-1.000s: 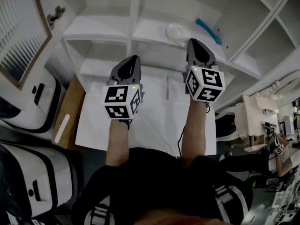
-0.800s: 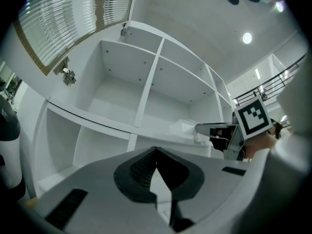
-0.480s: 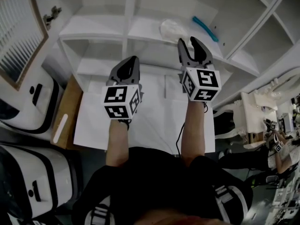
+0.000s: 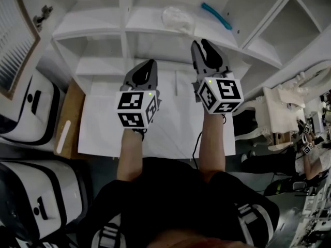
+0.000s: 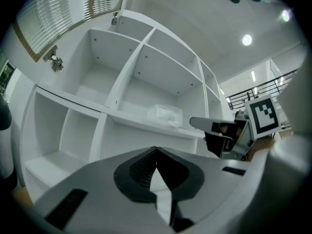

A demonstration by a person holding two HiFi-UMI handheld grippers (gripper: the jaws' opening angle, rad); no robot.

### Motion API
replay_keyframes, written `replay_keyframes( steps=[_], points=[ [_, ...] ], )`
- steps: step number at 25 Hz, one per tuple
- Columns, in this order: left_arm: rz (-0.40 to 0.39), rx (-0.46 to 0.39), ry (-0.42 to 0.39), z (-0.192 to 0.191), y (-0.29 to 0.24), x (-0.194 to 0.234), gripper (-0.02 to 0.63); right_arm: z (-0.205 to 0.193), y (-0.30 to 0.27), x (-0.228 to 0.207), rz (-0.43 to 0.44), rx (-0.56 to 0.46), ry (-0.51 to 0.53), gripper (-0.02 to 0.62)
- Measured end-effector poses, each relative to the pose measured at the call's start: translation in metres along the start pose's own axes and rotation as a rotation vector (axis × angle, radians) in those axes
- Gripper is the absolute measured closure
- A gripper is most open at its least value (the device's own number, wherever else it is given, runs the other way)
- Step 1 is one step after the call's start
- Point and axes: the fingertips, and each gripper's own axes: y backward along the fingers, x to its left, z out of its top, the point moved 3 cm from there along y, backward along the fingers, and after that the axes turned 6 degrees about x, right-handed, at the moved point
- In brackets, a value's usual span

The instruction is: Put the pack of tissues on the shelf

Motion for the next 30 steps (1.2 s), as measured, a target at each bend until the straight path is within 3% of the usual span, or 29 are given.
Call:
replay_keyframes(
  steps=[4,10,19,24,30],
  points=[
    [-0.009,0.016,0.006,-0.011,0.001,-0.015,0.595,-0.015,0.012,-0.002,0.007,0.033,-0.033,0.538],
    [0.007,0.043,0.011,-0.030,0.007,-0.034,0.595,-0.040,0.029,-0.001,0.035,0.072,-0.087,0.552],
    [0.091,0.108,-0.027,-0.063,0.038,-0.048,0.595,-0.093,0.075,0.009,0.067,0.119,-0.214,0.570],
    [0.095,0.139,-0.054,-0.081,0.058,-0.060,0.595,-0.117,0.116,0.019,0.063,0.128,-0.268,0.573],
    [0.062,0.167,-0.021,-0.110,0.076,-0.088,0.595,-0.147,0.165,0.025,0.051,0.170,-0.284,0.575]
  ],
)
